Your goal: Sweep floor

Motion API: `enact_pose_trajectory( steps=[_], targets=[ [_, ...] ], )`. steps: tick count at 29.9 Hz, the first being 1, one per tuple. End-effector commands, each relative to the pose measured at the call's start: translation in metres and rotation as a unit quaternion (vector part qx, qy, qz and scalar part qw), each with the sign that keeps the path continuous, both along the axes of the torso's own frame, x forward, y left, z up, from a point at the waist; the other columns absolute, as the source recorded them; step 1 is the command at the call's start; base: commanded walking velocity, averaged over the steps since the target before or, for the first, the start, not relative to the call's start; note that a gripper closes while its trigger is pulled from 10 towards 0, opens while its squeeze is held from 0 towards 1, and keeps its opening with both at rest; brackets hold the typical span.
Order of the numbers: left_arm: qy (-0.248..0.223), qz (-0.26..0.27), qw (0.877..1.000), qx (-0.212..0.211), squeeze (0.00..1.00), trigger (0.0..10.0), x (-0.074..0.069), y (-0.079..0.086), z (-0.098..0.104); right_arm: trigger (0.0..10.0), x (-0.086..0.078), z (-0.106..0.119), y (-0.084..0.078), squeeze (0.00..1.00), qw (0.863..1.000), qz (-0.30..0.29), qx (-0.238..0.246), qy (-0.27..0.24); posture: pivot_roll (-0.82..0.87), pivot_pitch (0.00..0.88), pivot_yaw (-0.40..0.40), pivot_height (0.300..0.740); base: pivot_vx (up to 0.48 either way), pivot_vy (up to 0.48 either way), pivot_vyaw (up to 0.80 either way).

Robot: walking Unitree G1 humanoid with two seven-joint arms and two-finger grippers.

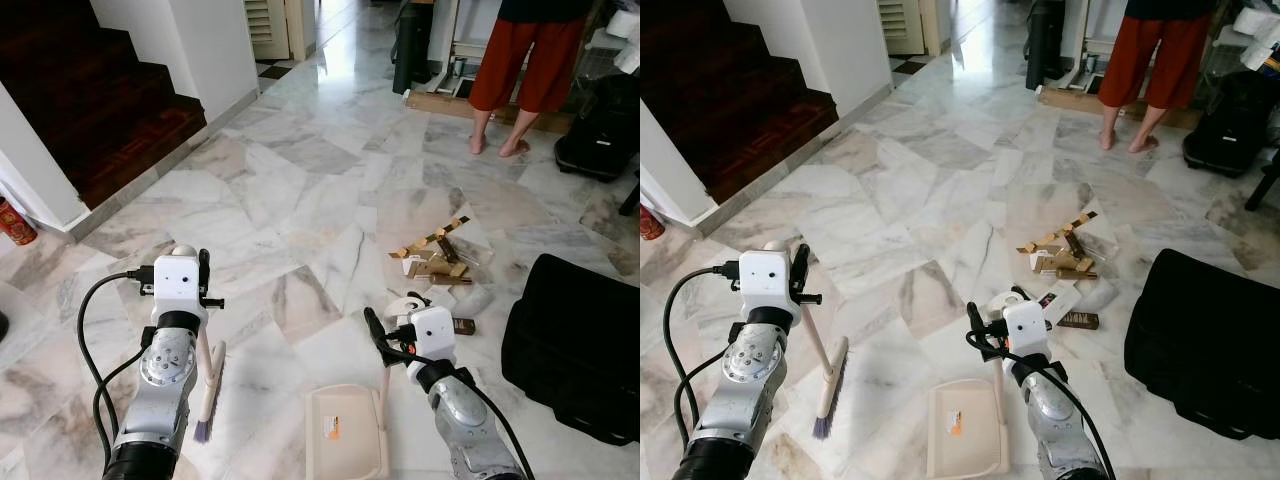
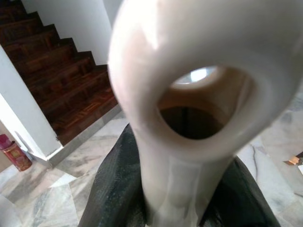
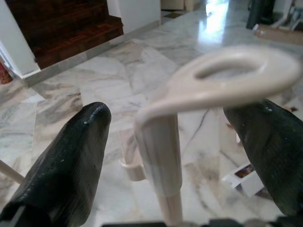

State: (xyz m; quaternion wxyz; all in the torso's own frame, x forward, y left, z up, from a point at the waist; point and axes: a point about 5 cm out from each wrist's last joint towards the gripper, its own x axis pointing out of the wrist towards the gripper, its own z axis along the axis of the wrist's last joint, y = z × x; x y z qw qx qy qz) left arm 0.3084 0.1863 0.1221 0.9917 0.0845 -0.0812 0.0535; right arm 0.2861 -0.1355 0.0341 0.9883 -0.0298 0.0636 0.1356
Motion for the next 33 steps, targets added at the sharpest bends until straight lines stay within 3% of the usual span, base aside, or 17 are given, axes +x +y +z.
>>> enact_pose_trajectory(
  steps=[1, 19, 20, 33],
  targets=[
    [-0.026, -0.004, 1.000, 0.011, 0.00, 10.0, 0.004, -0.001, 0.011, 10.0, 0.003, -0.001, 0.002, 0.00, 1.000, -0.011, 0.012, 0.005, -0.01, 0.037, 0.108, 0.740, 0.000, 0.000, 0.00],
    [-0.031, 0.006, 0.999, 0.009, 0.00, 10.0, 0.003, 0.001, 0.013, 10.0, 0.017, -0.001, 0.011, 0.00, 0.999, -0.026, 0.028, 0.017, 0.01, 0.038, 0.089, 0.740, 0.000, 0.000, 0.00],
    [-0.031, 0.007, 0.999, 0.009, 0.00, 10.0, 0.003, 0.001, 0.012, 0.0, 0.017, -0.002, 0.010, 0.00, 0.999, -0.031, 0.029, 0.017, 0.01, 0.038, 0.090, 0.740, 0.000, 0.000, 0.00],
    [-0.029, 0.006, 1.000, 0.007, 0.00, 10.0, 0.004, -0.001, 0.011, 0.0, 0.018, -0.003, 0.008, 0.00, 0.999, -0.035, 0.031, 0.016, 0.00, 0.032, 0.087, 0.740, 0.000, 0.000, 0.00]
  ],
)
